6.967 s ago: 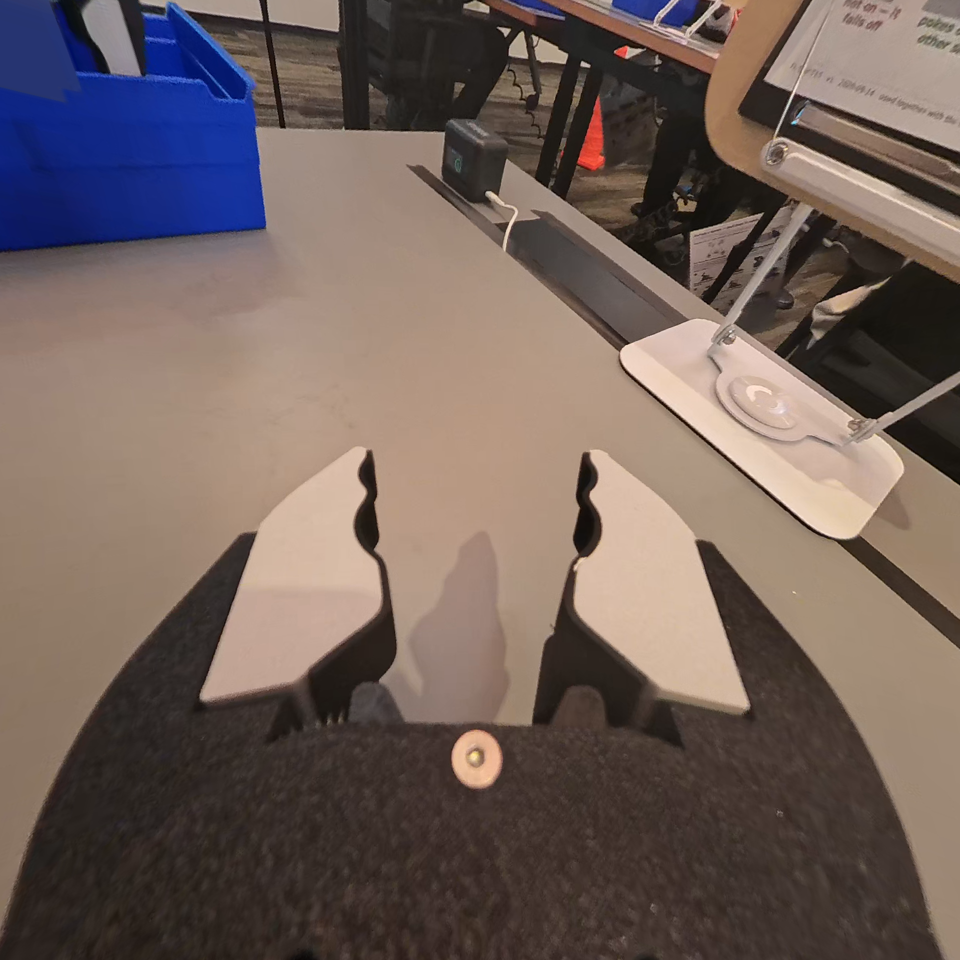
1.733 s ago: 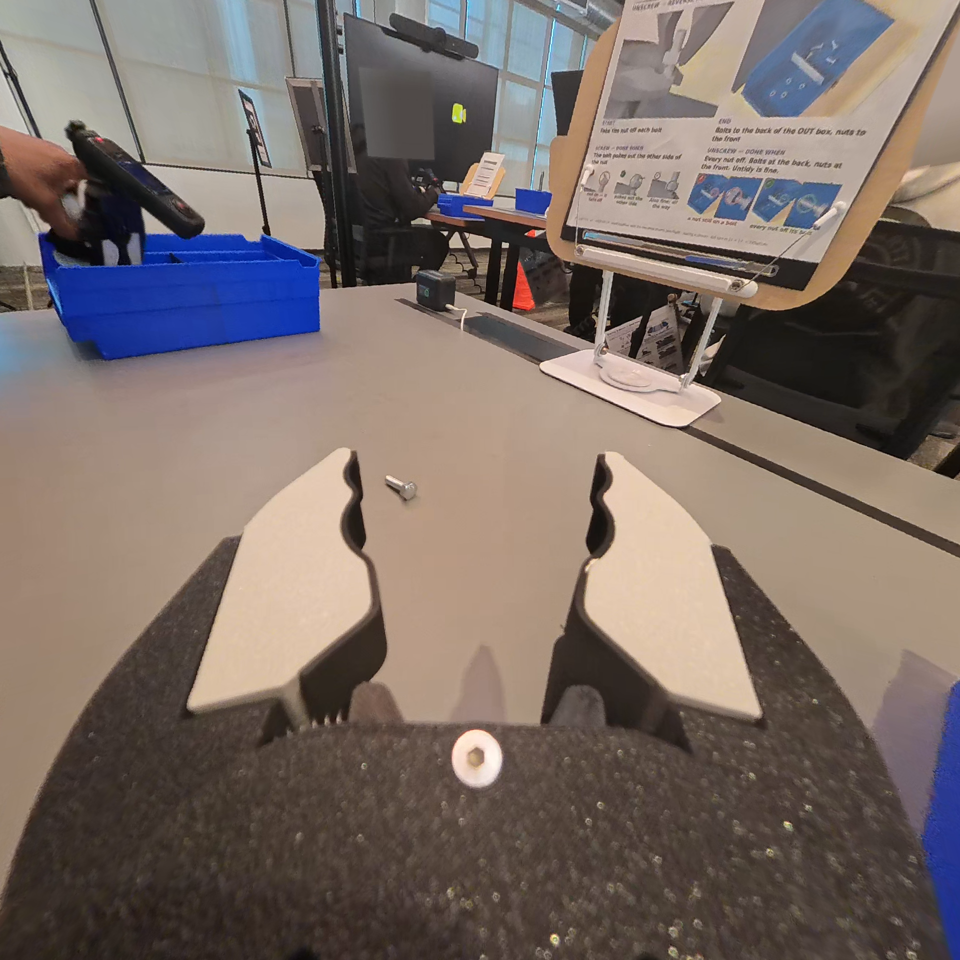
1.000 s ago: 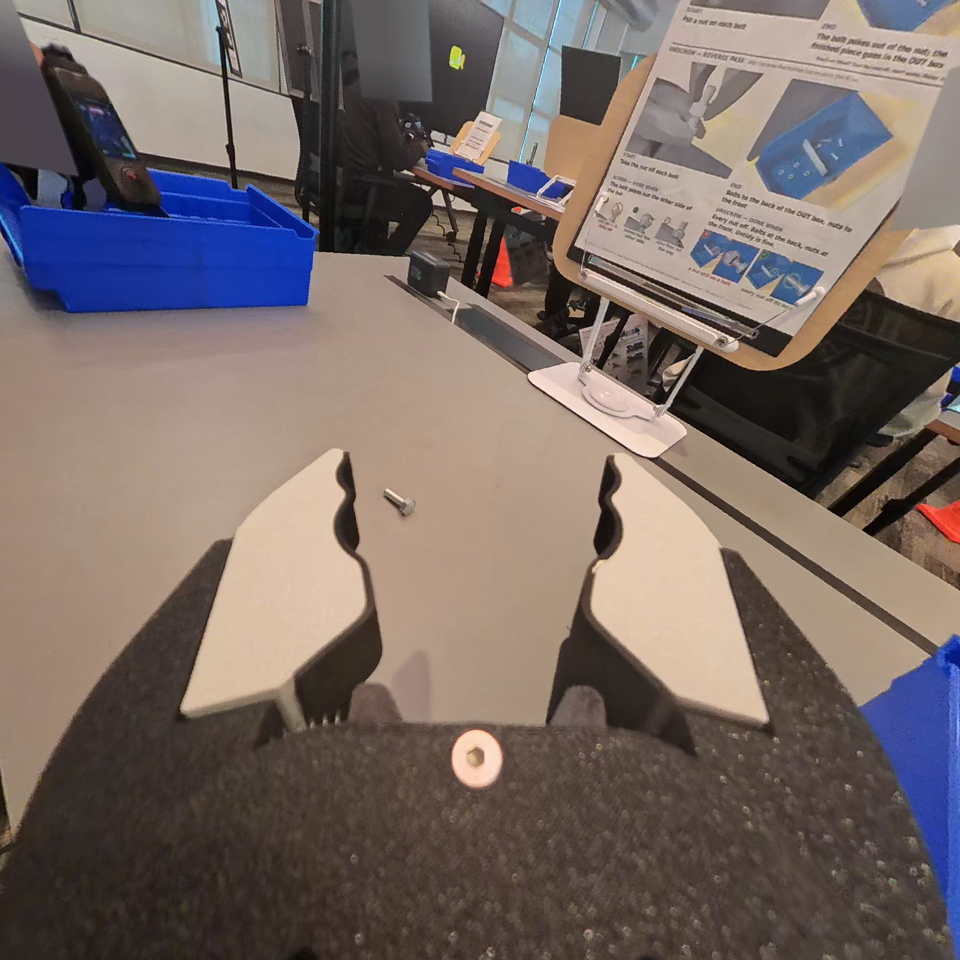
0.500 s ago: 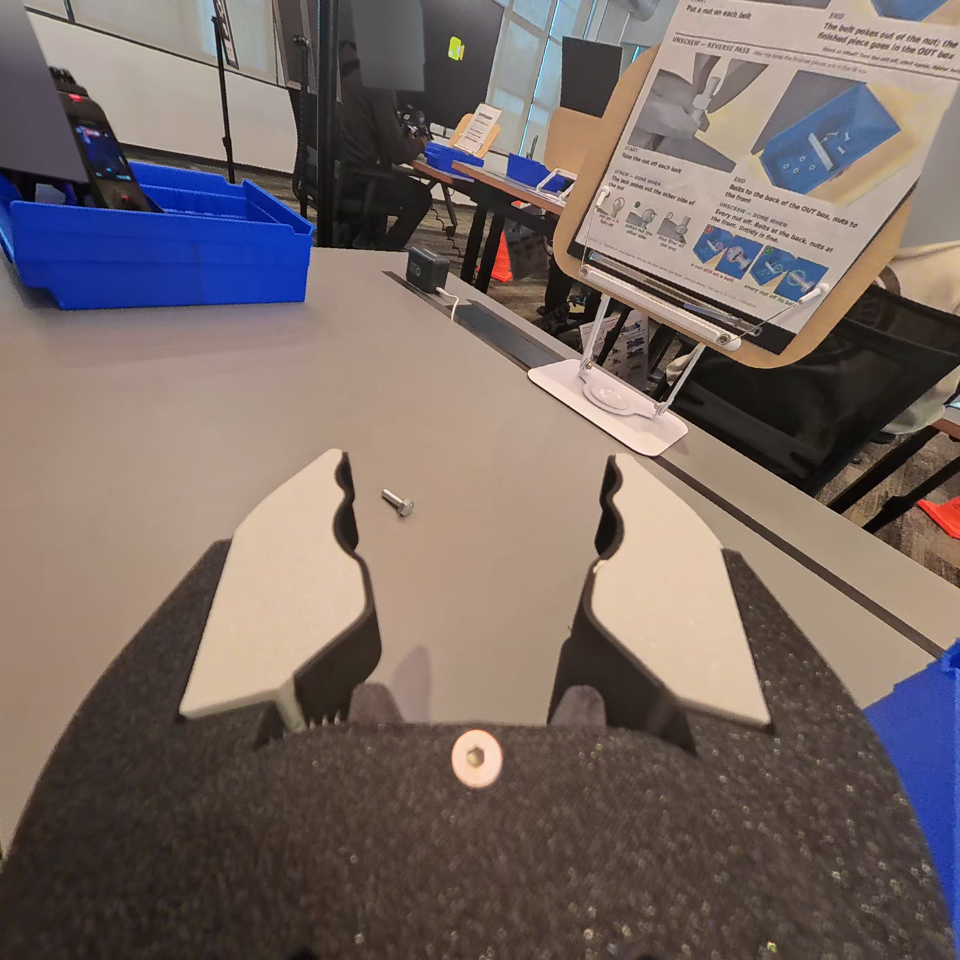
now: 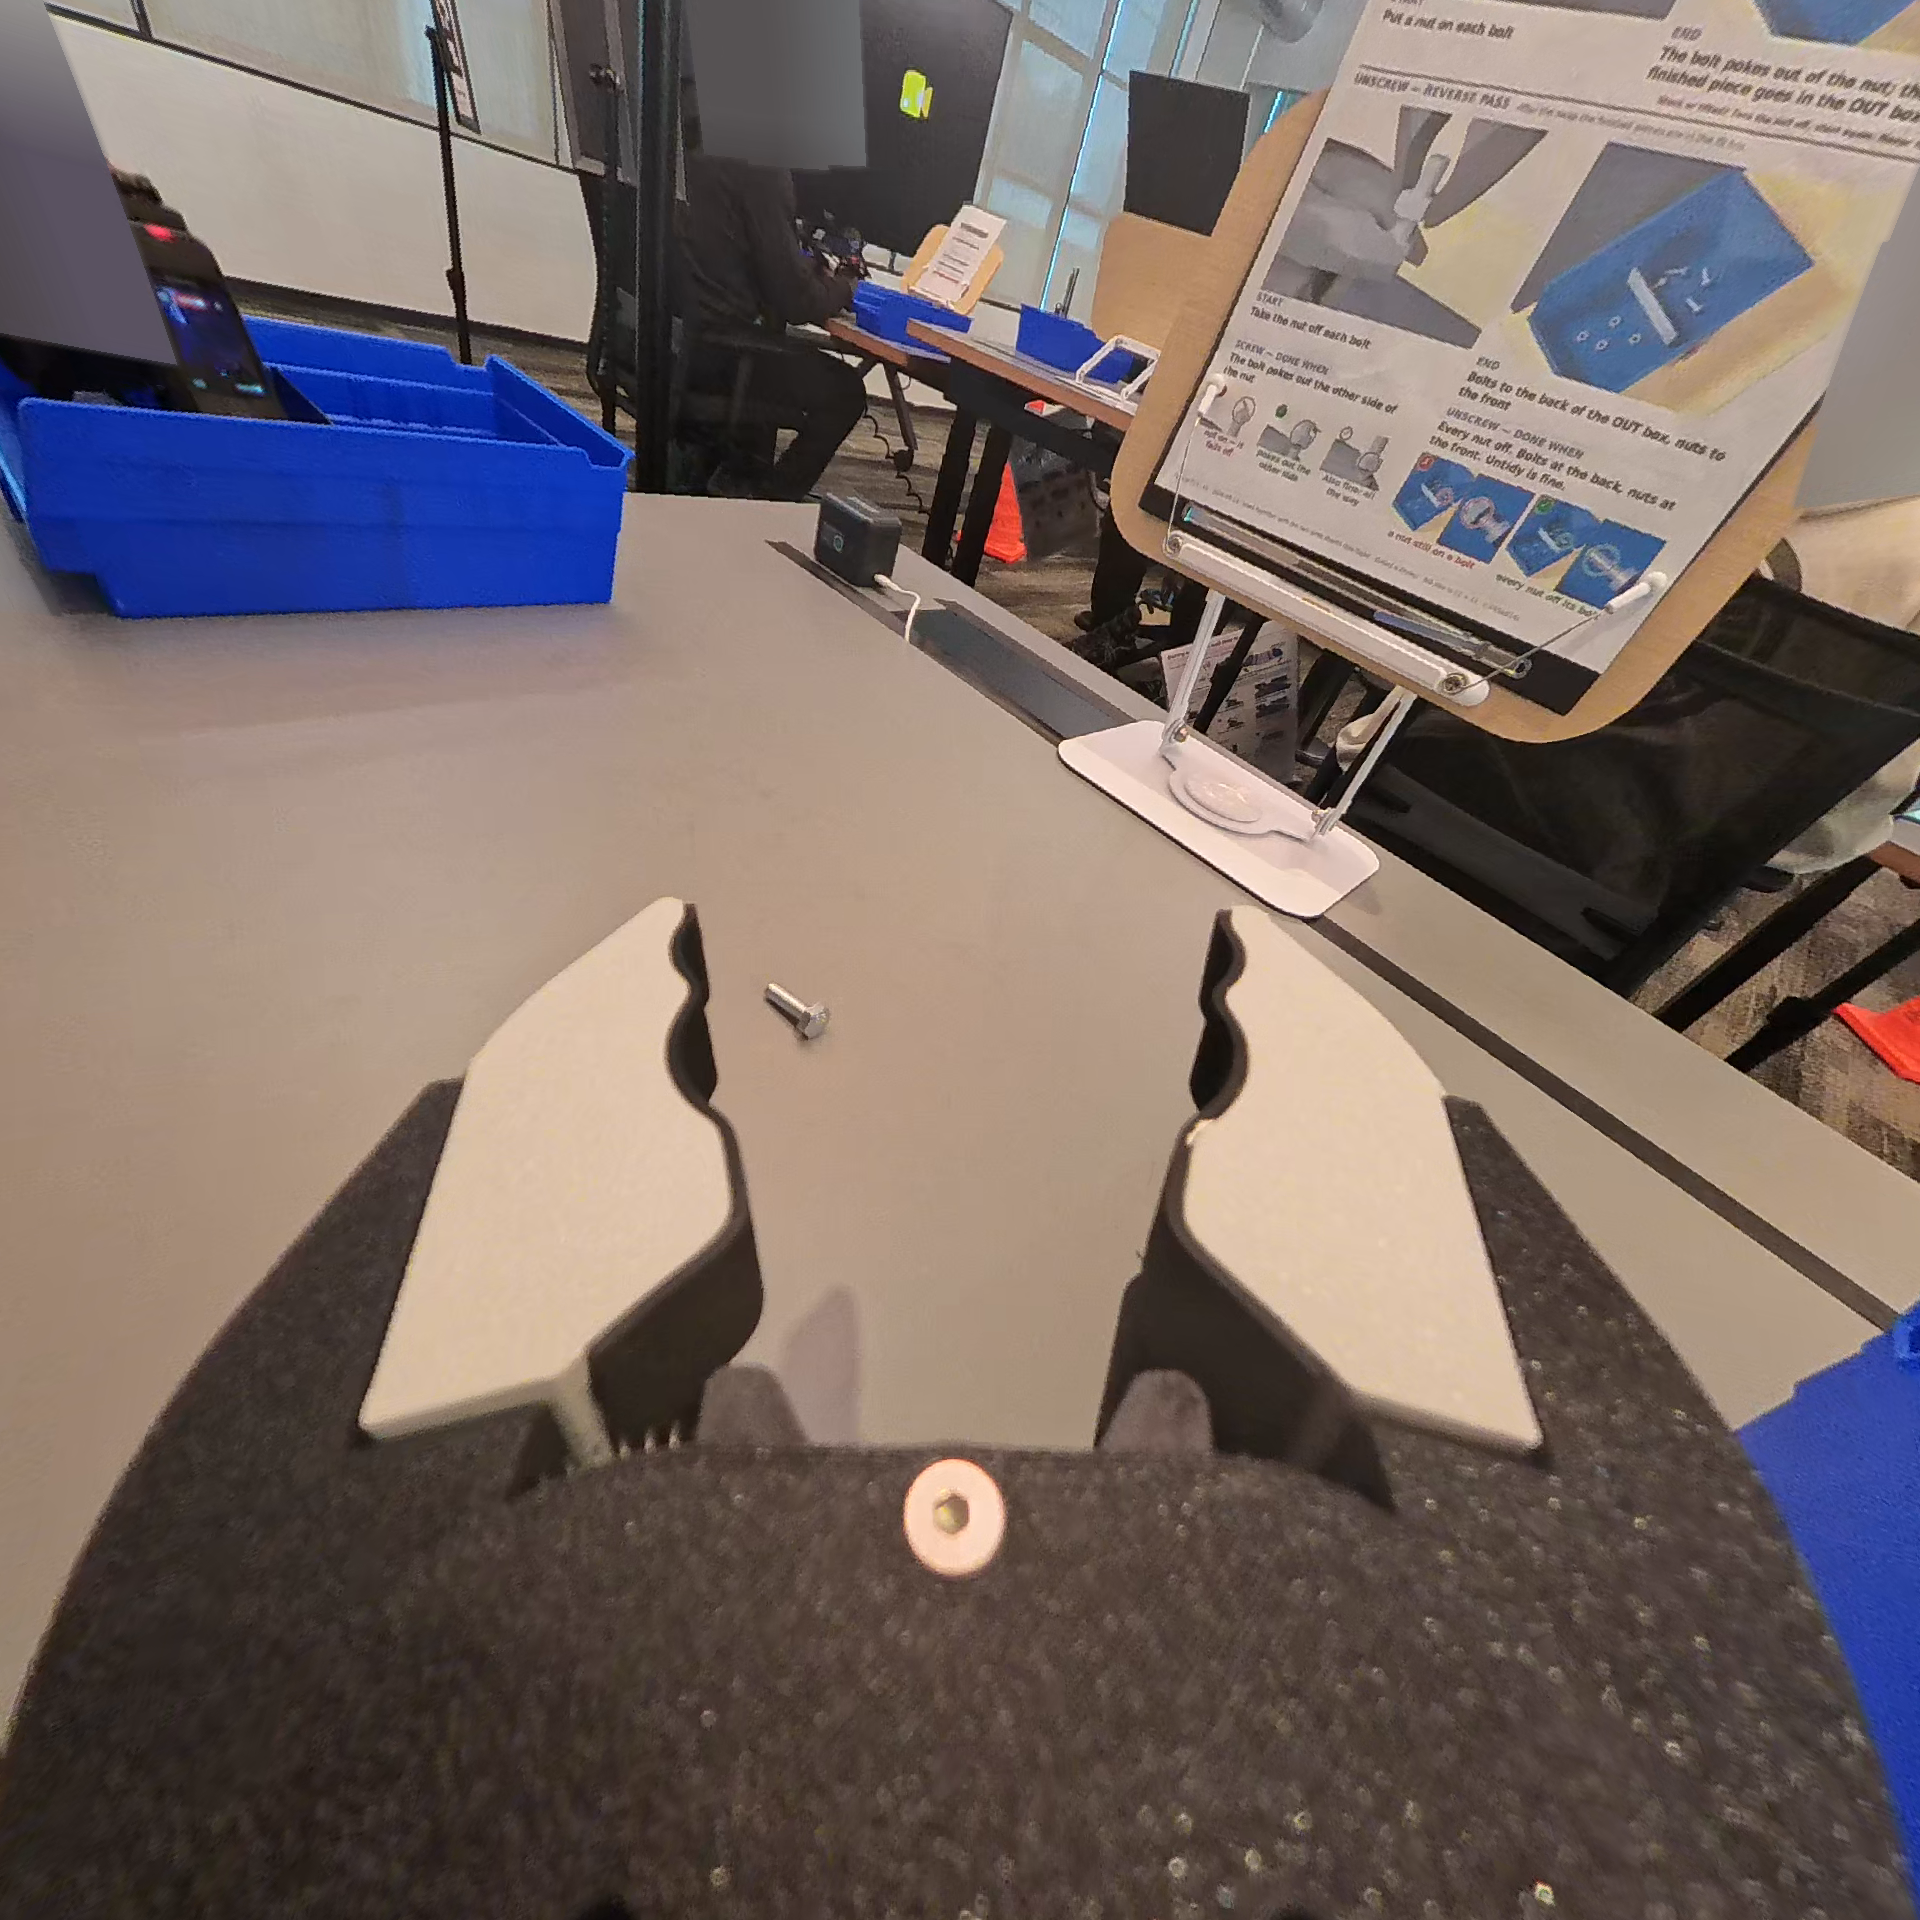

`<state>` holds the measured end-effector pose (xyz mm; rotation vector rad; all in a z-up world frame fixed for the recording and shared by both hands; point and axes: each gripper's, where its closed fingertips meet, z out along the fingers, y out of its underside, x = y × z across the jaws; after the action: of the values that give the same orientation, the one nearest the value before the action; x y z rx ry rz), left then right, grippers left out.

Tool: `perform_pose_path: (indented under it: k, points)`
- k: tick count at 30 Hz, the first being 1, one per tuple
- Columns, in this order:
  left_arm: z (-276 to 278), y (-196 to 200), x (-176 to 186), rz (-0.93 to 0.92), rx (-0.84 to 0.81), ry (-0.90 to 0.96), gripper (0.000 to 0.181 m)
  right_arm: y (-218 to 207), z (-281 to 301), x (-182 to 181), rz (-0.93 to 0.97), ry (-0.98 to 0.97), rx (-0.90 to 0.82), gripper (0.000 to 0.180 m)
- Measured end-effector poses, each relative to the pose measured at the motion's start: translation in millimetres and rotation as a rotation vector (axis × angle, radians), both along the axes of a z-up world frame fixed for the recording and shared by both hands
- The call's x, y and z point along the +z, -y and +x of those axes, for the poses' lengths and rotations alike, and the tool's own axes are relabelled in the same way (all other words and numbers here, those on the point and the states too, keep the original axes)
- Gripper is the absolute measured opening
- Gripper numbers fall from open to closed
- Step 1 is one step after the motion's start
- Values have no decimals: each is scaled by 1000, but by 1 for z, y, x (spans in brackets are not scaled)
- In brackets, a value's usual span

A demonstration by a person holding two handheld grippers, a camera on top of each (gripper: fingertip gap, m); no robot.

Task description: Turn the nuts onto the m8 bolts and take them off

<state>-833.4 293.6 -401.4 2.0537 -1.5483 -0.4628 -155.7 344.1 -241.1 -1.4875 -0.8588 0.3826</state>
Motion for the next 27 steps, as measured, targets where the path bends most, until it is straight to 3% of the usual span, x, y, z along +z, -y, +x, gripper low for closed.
perform_pose_path:
  k: [10, 20, 27]
  points:
    - [-6, 2, -1, -27, -44, -67, 15, 1, 2, 6, 20, -18, -7, 90]
    - [-1, 6, 2, -20, 42, -41, 14, 3, 9, 9, 24, -47, -15, 89]
    - [-2, 1, 25, 46, 106, -10, 13, 2, 10, 8, 25, -55, -13, 89]
